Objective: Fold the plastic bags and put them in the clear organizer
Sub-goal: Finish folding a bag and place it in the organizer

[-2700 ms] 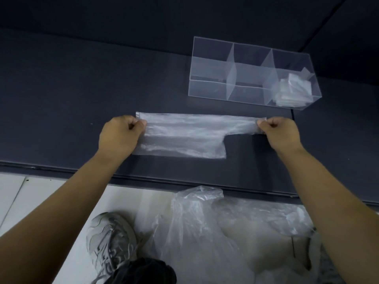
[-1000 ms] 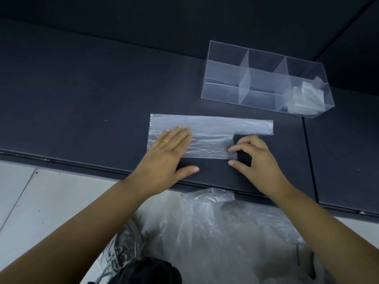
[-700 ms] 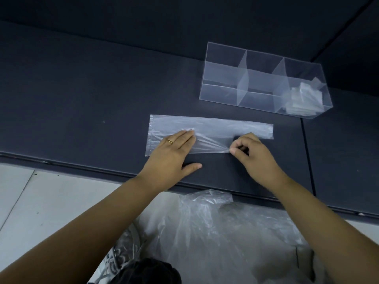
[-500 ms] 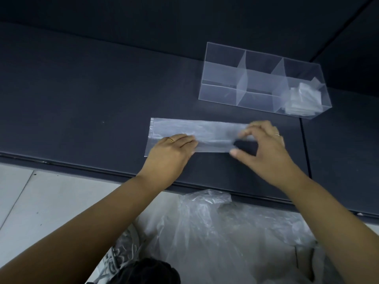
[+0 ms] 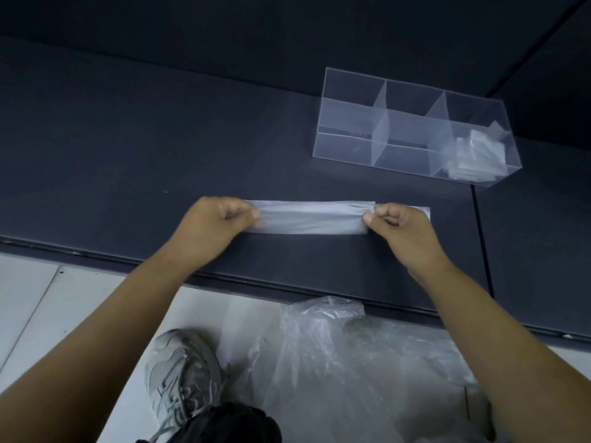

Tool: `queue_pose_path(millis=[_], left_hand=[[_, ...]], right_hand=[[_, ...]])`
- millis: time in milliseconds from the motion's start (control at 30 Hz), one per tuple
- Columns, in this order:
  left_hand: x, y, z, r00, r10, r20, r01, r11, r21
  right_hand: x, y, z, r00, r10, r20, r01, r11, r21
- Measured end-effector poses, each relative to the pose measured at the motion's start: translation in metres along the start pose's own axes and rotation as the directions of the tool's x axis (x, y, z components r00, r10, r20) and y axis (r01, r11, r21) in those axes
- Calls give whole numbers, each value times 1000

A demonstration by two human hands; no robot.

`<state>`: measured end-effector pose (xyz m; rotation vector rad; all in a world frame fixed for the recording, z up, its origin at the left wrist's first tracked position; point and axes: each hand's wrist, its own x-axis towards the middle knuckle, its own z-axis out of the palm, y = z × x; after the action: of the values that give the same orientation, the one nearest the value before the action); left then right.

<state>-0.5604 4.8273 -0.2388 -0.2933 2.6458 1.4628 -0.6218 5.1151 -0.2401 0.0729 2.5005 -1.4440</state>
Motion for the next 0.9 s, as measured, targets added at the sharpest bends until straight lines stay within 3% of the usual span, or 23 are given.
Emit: queue_pose_path(millis=[133,233,300,367,433,467,567,633,700,733,800,833,900], left_hand=[[13,-11,-1,978,-163,-133,144,979,-145],[15,-9,1,947,-173,-271,165,985,-54],[9,-3,5,911,-85,-402,159,975,154],[0,6,15,862,208,-463,23,895,445],[-10,14,35,832,471,-293,-228,771,595],[-13,16,45,841,513,-172,-315,723,615],[-20,13,64,950,302,85,-283,707,648],[-22,2,67,973,200,113,-218,654,724],[-25,-5,68,976,187,113,-204,599,775],[-26,-6,68,977,182,113,-200,580,790],[-28,-4,70,979,175,106,-189,572,798],[-29,-3,71,979,179,99,-186,579,794],[-30,-2,70,977,190,99,-194,588,785]], right_hand=[[11,0,8,995,75,-72,-74,997,17],[15,0,11,984,130,-121,-130,992,4],[15,0,13,980,143,-135,-145,989,0],[15,-1,14,981,136,-139,-138,990,-2],[14,0,14,981,132,-139,-134,991,-9],[14,0,15,981,130,-142,-134,991,-18],[13,-3,15,978,140,-153,-146,989,-34],[13,-8,15,977,156,-143,-166,984,-59],[8,-15,19,971,139,-196,-174,969,-174],[4,-19,24,962,51,-269,-131,949,-288],[-9,-30,40,915,-261,-307,101,886,-453],[-16,-36,52,896,-377,-234,235,851,-470],[-27,-44,76,894,-447,27,418,811,-409]])
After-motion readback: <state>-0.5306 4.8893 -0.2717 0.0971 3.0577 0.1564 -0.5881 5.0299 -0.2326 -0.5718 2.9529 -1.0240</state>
